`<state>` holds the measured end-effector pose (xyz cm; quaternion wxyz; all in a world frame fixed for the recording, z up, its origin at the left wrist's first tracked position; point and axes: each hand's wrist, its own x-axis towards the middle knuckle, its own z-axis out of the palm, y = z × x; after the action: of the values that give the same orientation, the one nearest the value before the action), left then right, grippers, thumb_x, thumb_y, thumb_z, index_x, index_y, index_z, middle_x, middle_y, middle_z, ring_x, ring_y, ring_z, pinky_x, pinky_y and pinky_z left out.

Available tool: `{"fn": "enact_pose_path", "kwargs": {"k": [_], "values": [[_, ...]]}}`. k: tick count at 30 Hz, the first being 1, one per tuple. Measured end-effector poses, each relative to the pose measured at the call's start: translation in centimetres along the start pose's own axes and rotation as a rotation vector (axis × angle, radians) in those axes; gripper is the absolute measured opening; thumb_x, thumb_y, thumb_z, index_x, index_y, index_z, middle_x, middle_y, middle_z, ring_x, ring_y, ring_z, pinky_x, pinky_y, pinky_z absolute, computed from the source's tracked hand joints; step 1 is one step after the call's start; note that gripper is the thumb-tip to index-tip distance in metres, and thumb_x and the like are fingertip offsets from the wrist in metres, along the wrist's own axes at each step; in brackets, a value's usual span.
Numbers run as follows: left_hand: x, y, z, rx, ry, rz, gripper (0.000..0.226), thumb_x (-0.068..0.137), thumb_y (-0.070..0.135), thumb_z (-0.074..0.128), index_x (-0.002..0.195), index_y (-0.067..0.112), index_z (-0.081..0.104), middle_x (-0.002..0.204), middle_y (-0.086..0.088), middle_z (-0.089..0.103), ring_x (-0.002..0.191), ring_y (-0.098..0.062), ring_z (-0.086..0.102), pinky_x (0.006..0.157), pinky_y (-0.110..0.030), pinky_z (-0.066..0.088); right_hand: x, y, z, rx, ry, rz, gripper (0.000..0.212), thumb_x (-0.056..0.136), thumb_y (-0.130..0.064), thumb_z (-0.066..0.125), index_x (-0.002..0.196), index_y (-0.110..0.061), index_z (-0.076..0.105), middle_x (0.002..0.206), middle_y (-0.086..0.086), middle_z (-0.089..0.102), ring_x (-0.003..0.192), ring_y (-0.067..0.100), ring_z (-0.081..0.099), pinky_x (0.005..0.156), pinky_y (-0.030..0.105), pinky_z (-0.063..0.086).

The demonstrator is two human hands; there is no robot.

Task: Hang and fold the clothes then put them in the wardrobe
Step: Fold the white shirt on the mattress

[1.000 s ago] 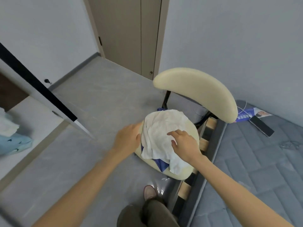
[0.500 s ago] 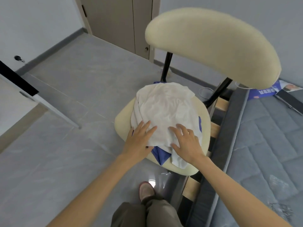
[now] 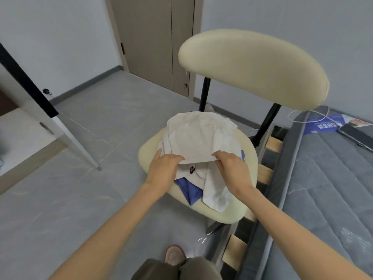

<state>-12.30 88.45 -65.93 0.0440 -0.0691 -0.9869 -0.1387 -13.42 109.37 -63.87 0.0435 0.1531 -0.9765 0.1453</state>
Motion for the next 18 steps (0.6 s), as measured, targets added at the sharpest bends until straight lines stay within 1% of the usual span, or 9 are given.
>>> {"fn": "enact_pose_path", "kwargs": {"k": [2,3,4,5,7,9,13,15,18], "values": [[0.1,1.2,-3.1,-0.092,0.065,-0.055,0.04,0.089,0.0,0.039,0.117,0.021,0.061,0.112,-0.003,0.067,0.105,-0.024,0.056,0.107,-0.03,0.021,0.0,-0.7,-2.8,0.058,0.081,-0.045,0.027,0.1,-0.013,0.041,0.122,-0.016,0.055,0.112,0.001,0.063,0.098,0.023,0.059,0.08,0.034,0.046],[0.1,1.9,-4.8,-0.141,0.101,-0.066,0.035,0.09,0.001,0.04,0.111,0.017,0.063,0.106,-0.005,0.067,0.099,-0.028,0.056,0.098,-0.034,0.033,-0.1,-1.1,-4.3,0.069,0.132,-0.077,0.026,0.098,-0.011,0.043,0.12,-0.015,0.056,0.112,0.002,0.063,0.097,0.024,0.059,0.078,0.035,0.048],[0.0,2.6,-6.6,-0.186,0.135,-0.068,0.03,0.091,0.003,0.04,0.107,0.014,0.062,0.102,-0.007,0.066,0.094,-0.03,0.056,0.085,-0.038,0.04,-0.2,-1.4,-5.7,0.058,0.184,-0.112,0.025,0.096,-0.008,0.046,0.119,-0.014,0.056,0.111,0.003,0.062,0.095,0.024,0.058,0.075,0.037,0.048],[-0.1,3.4,-8.4,-0.222,0.166,-0.068,0.026,0.092,0.004,0.039,0.103,0.012,0.061,0.098,-0.007,0.064,0.089,-0.03,0.056,0.075,-0.04,0.043,-0.3,-1.7,-7.1,0.032,0.23,-0.141,0.025,0.093,-0.004,0.05,0.117,-0.012,0.056,0.109,0.005,0.061,0.093,0.025,0.058,0.071,0.037,0.048],[-0.6,4.8,-11.6,-0.268,0.237,-0.049,0.024,0.094,0.003,0.038,0.101,0.011,0.059,0.093,-0.006,0.06,0.082,-0.026,0.054,0.067,-0.039,0.041,-0.9,-2.1,-9.5,-0.014,0.296,-0.162,0.026,0.089,0.0,0.054,0.113,-0.009,0.058,0.106,0.007,0.061,0.09,0.026,0.056,0.064,0.034,0.044],[-1.5,6.1,-14.1,-0.294,0.305,-0.013,0.023,0.095,0.002,0.037,0.099,0.01,0.058,0.091,-0.005,0.057,0.079,-0.023,0.052,0.067,-0.038,0.04,-1.7,-2.4,-11.2,-0.042,0.336,-0.144,0.022,0.09,-0.001,0.052,0.11,-0.009,0.059,0.104,0.007,0.059,0.087,0.026,0.054,0.06,0.034,0.04],[-3.4,8.6,-17.5,-0.415,0.424,-0.02,0.023,0.096,0.001,0.034,0.095,0.012,0.054,0.089,0.002,0.054,0.076,-0.016,0.049,0.064,-0.031,0.037,-3.8,-1.9,-13.1,-0.109,0.297,0.018,0.019,0.091,-0.015,0.05,0.11,-0.014,0.054,0.106,0.002,0.055,0.091,0.022,0.051,0.066,0.032,0.043],[-4.3,9.1,-18.8,-0.544,0.438,-0.061,0.025,0.095,0.0,0.031,0.092,0.013,0.052,0.085,0.002,0.052,0.072,-0.013,0.046,0.061,-0.029,0.035,-5.1,-1.5,-13.7,-0.107,0.272,0.107,0.017,0.091,-0.018,0.051,0.108,-0.015,0.051,0.104,0.002,0.056,0.089,0.021,0.052,0.065,0.03,0.042],[-5.7,9.5,-20.2,-0.712,0.364,-0.117,0.023,0.094,0.004,0.027,0.09,0.015,0.047,0.081,0.001,0.049,0.07,-0.015,0.044,0.061,-0.027,0.035,-6.7,-1.3,-15.0,-0.027,0.286,0.188,0.009,0.093,-0.015,0.045,0.102,-0.016,0.045,0.093,0.004,0.061,0.075,0.022,0.052,0.056,0.031,0.037]]}}
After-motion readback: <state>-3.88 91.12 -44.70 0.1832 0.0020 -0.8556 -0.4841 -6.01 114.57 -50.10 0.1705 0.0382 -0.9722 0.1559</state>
